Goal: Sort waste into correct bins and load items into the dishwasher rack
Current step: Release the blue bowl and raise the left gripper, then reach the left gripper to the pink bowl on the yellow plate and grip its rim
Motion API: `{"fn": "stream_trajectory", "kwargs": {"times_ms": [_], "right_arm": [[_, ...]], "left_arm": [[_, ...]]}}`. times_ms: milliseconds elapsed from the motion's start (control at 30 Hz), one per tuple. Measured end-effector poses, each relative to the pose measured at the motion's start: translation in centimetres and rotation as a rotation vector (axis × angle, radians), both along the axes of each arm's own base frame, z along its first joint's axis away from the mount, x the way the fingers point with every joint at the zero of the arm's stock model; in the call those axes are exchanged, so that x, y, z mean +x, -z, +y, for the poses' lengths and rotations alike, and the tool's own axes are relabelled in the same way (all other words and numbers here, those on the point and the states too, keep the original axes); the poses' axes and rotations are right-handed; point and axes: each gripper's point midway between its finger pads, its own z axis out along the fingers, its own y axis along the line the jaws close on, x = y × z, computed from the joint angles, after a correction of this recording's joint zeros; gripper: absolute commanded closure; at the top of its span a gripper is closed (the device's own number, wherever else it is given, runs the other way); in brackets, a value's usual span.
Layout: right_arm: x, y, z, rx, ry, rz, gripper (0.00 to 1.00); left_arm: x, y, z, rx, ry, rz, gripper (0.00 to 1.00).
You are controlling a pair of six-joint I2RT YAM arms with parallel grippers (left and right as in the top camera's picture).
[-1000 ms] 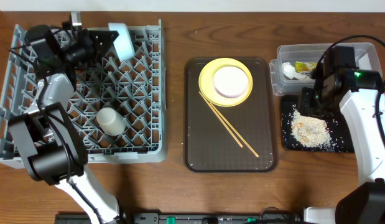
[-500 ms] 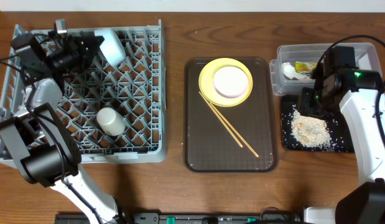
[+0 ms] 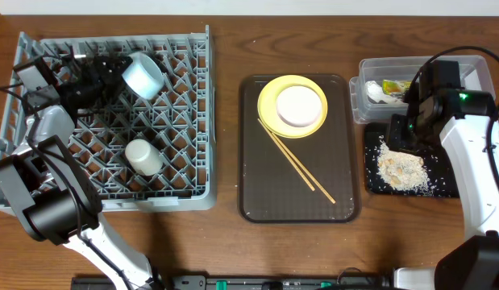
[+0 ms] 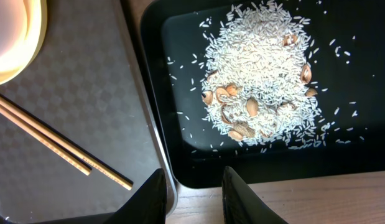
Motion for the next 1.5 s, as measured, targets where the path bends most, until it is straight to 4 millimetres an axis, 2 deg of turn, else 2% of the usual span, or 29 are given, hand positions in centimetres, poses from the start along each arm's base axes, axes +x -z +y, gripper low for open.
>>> {"fn": "stream_trajectory", "kwargs": {"times_ms": [67,267,333,433,567,700,767,900,933,967,1100,1300,1433,1500], "right_arm": [[0.0,0.0,0.0,0.000,0.000,0.000,0.72],[0.0,0.0,0.0,0.000,0.000,0.000,0.72],[0.0,0.0,0.0,0.000,0.000,0.000,0.72],[0.0,0.0,0.0,0.000,0.000,-0.001,0.72],[0.0,0.0,0.0,0.000,0.000,-0.002,0.71],[0.0,0.0,0.0,0.001,0.005,-0.001,0.62],[0.0,0.0,0.0,0.001,0.005,-0.001,0.60],[0.1,0.0,0.0,0.000,0.003,-0.002,0.58],[0.1,0.0,0.0,0.000,0.003,-0.002,0.58],[0.0,0.0,0.0,0.000,0.003,-0.002,0.57],[0.0,0.0,0.0,0.000,0.003,-0.001,0.57],[0.0,0.0,0.0,0.000,0.003,0.002,0.58],[-0.3,0.1,-0.3,-0.003,0.029,0.014,0.58],[-0.6,0.1,-0.9,-0.003,0.061,0.024,0.58]], "left_arm": [[-0.1,0.5,0.2,0.005,-0.016,0.027,0.18],[-1.4,2.9,1.5,0.058,-0.099,0.169,0.13],[-2.2,2.7,2.2,0.109,-0.130,0.198,0.12],[-3.1,1.1,3.0,0.221,-0.170,0.180,0.12],[-3.9,-3.2,3.6,0.361,-0.208,0.076,0.11],[-5.1,-7.1,3.1,0.458,-0.236,0.008,0.10],[-5.8,-7.8,2.1,0.503,-0.232,0.013,0.10],[-6.7,-7.2,-2.0,0.616,-0.165,0.063,0.09],[-6.8,-6.8,-3.4,0.643,-0.136,0.077,0.09],[-6.9,-6.2,-4.8,0.671,-0.105,0.090,0.04],[-7.4,-4.8,-11.3,0.778,0.040,0.085,0.03],[-8.7,-5.3,-22.7,0.935,0.309,-0.169,0.03],[-8.8,-6.0,-27.4,1.041,0.344,-0.318,0.03],[-9.0,-5.7,-29.7,1.089,0.366,-0.377,0.03]]}}
